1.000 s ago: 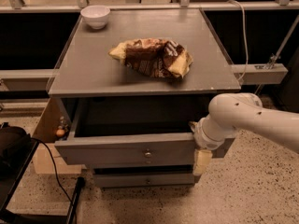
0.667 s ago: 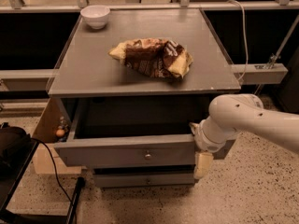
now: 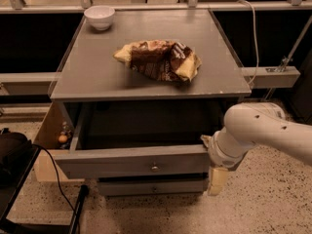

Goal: Open top drawer

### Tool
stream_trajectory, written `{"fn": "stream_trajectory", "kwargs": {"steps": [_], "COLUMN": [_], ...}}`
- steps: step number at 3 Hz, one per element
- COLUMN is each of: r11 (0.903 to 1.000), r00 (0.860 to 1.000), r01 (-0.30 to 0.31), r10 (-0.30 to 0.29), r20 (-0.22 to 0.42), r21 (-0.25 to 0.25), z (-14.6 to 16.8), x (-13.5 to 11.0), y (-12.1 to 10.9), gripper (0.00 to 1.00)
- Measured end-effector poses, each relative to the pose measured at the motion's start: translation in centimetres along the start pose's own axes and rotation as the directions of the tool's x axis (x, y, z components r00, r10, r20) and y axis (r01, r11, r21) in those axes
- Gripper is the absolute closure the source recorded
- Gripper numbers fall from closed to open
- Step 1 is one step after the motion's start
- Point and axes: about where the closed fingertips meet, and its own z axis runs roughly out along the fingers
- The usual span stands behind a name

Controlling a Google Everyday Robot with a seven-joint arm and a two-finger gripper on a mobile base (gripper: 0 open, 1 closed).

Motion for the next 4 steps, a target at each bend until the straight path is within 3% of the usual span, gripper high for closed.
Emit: {"fn": "stream_trajectory", "kwargs": {"steps": [1, 3, 4], "r11": [0.9997, 0.9916, 0.9909], "r00": [1.0, 0.997, 0.997], "r01": [-0.002, -0.022, -0.023], "r10": [0.002, 0.013, 0.014], "r20": [-0.014, -0.07, -0.074], "r21": [-0.024, -0.127, -0.133], "z": [-0.5, -0.7, -1.1], "x": [0.3, 1.0, 1.0], "y": [1.4, 3.9, 4.1], "gripper": [0.0, 0.0, 0.0]}}
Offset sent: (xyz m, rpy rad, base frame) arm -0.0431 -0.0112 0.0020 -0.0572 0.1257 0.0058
